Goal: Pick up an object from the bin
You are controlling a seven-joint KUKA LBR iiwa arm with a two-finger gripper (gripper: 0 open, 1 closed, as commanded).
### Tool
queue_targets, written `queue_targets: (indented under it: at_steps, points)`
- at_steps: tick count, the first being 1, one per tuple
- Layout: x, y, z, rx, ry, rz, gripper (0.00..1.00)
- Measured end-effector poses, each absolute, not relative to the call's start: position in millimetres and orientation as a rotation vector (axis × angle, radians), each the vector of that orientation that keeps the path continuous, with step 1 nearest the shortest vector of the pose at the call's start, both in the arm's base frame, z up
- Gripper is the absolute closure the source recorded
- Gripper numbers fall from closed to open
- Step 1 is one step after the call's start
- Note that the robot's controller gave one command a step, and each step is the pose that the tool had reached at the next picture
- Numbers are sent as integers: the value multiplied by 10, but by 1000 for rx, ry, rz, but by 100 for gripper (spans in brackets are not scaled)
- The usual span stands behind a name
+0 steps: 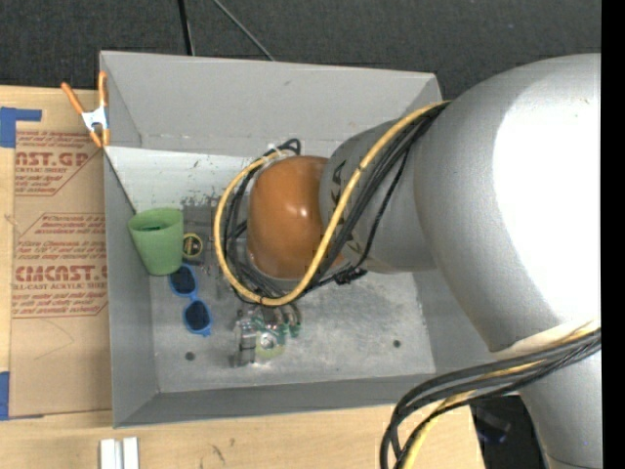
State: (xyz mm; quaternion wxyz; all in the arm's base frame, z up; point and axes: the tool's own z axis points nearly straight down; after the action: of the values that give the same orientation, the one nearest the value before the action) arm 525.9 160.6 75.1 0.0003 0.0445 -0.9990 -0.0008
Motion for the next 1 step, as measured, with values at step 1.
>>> queue_targets:
  at_steps: [1]
  points:
    - [5146, 1312, 690, 523, -3096, 0, 0]
